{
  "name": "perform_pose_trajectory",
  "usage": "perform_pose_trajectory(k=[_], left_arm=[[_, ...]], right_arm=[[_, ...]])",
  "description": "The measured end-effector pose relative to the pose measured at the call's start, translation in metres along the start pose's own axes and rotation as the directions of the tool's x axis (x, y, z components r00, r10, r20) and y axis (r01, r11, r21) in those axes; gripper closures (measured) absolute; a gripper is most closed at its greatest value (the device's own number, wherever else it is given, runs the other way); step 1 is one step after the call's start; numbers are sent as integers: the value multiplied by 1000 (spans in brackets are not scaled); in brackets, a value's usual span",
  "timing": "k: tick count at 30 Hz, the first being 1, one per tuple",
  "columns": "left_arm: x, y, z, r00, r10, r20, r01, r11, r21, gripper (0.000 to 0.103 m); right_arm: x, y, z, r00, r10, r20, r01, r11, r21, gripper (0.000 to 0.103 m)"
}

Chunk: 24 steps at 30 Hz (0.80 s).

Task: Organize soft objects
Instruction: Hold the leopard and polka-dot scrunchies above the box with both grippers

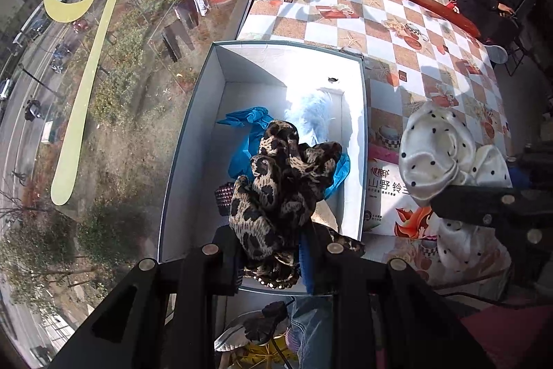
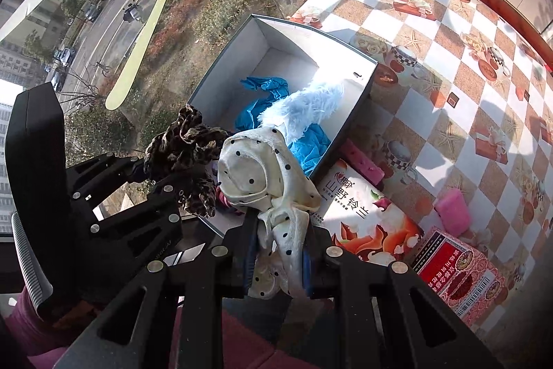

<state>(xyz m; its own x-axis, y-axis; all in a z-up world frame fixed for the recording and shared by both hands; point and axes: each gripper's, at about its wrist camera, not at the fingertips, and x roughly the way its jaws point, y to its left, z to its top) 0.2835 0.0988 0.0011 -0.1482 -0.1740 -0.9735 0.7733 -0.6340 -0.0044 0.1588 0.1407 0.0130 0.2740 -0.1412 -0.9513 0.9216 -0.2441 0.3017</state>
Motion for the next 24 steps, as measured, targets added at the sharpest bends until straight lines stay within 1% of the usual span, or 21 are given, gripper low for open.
perform_pose_trajectory(k=[8,24], left_arm=[[1,-2,-1,1000,1,-4,-1,1000,15,75],[5,0,-1,1000,-2,-13,2,1000,14,75]], right_arm=[[0,-1,-1,1000,6,-2,-6,1000,8,82],[3,0,0,1000,16,-13,-16,1000,9,82]])
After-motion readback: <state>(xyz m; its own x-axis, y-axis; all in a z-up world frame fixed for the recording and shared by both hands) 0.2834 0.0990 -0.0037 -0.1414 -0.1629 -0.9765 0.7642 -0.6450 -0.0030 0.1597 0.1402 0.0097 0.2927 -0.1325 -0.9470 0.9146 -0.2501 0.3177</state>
